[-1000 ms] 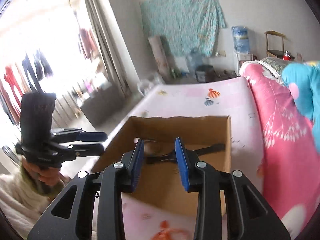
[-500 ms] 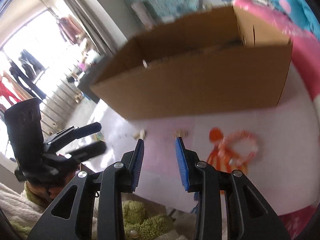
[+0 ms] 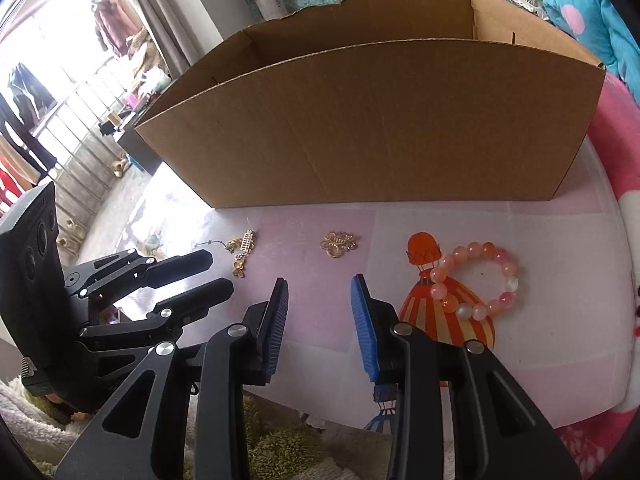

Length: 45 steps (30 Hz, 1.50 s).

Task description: Organize jewelry

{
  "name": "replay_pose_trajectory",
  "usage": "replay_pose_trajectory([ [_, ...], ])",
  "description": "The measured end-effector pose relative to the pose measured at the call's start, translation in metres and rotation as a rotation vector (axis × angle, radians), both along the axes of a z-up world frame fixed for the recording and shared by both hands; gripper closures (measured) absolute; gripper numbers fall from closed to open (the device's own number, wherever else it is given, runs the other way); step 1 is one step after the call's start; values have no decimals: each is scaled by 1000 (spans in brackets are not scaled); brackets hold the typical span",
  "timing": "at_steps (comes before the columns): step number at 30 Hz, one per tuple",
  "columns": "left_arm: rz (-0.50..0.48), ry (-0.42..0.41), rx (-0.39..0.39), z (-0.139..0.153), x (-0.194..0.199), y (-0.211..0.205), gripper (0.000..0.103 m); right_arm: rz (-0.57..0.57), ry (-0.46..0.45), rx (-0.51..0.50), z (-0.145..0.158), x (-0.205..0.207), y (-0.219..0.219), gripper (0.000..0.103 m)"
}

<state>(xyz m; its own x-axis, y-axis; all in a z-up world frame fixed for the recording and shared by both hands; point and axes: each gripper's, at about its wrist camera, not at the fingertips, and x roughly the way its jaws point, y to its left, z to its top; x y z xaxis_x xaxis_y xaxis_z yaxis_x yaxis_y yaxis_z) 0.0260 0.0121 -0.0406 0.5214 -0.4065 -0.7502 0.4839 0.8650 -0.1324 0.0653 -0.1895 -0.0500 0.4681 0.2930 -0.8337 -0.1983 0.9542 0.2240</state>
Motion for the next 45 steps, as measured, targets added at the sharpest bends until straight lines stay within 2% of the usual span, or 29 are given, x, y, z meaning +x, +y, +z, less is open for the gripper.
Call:
replay_pose_trajectory([
  [5,-17,-8,34,-6,1,-5,81,-7,11,0,-3,6,-3,71],
  [15,-64,-59,106,-7,-1,-13,84,5,15,21,-8,11,-9,71],
  [28,-111,-93,96,-9,3,-15,91,28,35,21,-13,22,-12,71],
  [35,-127,-104,88,-9,1,-14,91,31,41,5,-12,27,-9,71],
  [45,-100,-91,89,-9,-15,-9,91,32,-5,-50,-1,30,2,71],
])
